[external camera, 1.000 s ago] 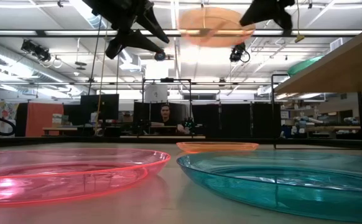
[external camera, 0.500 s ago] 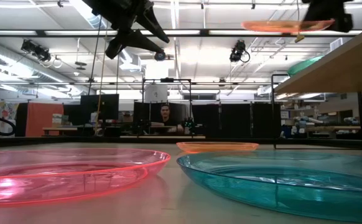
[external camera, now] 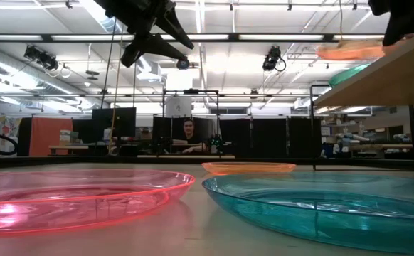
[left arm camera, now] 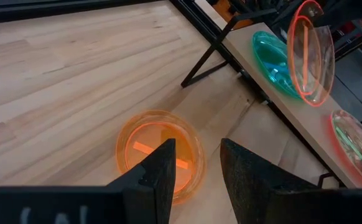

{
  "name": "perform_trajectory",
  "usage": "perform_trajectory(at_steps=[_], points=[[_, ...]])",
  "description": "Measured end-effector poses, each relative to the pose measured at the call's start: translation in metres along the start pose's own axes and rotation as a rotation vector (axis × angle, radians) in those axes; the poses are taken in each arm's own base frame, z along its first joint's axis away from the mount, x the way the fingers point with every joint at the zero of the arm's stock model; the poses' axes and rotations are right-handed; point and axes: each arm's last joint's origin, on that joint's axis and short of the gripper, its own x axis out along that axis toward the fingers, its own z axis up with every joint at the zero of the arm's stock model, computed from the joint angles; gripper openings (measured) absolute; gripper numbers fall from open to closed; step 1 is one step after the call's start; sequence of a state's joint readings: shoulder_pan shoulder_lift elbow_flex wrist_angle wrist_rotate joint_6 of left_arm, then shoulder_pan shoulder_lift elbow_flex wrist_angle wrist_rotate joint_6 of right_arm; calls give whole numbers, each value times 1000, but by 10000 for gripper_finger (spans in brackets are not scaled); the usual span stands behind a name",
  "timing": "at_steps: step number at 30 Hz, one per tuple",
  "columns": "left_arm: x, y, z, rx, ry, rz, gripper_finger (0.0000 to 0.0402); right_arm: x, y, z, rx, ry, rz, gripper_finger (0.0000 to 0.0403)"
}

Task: Place and stack plates onto a shelf
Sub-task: Stack the bottom orange transparent plate on top of the blue transparent plate on the shelf

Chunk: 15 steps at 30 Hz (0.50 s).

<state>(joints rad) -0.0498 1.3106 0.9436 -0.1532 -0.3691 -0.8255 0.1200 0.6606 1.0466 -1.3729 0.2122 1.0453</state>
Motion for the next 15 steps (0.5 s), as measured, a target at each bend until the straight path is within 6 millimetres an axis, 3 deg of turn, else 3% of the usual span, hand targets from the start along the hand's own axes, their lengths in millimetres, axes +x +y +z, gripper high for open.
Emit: perform_trajectory(at_steps=[15], points=[[0,0,0,0,-1,-1,133,-1,-8,-4,-10,41,-80,13]])
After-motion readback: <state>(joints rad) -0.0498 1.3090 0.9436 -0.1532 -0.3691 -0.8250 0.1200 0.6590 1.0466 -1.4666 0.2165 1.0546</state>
